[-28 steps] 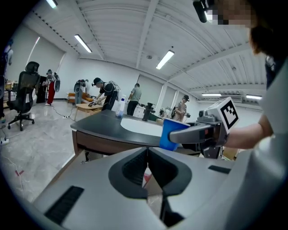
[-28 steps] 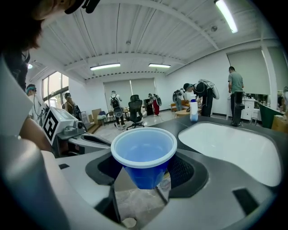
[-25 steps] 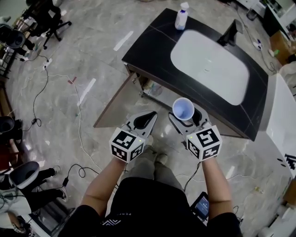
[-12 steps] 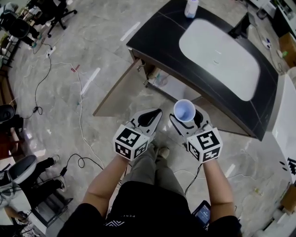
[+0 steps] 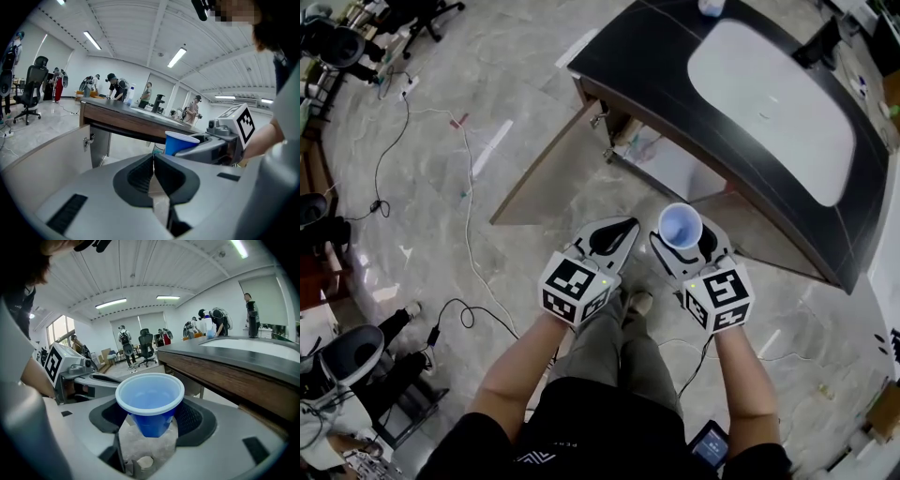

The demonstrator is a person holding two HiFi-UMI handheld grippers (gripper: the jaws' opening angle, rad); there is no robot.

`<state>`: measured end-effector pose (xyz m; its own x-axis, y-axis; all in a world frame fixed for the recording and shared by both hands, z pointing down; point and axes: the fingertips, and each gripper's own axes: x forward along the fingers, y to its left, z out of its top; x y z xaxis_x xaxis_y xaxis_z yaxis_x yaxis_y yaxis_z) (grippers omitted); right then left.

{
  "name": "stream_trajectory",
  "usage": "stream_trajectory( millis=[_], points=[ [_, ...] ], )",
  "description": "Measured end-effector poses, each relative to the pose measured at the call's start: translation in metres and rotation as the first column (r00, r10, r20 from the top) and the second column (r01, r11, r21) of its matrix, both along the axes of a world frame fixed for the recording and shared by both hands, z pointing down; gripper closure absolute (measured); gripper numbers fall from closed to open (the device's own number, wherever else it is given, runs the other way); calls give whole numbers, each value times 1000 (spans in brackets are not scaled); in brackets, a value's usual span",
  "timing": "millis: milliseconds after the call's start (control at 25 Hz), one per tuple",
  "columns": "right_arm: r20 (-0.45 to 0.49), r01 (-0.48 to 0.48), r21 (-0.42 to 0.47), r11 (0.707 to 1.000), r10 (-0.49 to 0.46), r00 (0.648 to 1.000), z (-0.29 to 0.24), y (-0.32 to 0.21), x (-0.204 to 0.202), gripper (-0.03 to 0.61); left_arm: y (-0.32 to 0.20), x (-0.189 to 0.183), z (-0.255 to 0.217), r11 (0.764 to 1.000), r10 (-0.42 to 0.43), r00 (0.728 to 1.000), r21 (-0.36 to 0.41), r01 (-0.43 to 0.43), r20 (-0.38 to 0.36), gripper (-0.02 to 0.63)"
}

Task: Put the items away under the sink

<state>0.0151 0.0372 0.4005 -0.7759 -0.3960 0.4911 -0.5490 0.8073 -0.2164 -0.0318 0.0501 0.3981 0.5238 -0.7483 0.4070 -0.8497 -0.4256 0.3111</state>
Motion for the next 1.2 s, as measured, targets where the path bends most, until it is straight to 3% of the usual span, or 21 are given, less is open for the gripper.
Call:
stream_trajectory(
  millis=[760, 1200],
  points=[
    [-3, 27, -43, 999, -27, 1000, 99, 3, -44, 259, -3, -43, 99, 997, -77, 997, -31, 77, 3, 601],
    [-15, 15, -56, 998, -16, 1000, 145, 0, -42, 259, -5, -50, 141, 994, -105, 994, -34, 104, -11, 601]
  ],
)
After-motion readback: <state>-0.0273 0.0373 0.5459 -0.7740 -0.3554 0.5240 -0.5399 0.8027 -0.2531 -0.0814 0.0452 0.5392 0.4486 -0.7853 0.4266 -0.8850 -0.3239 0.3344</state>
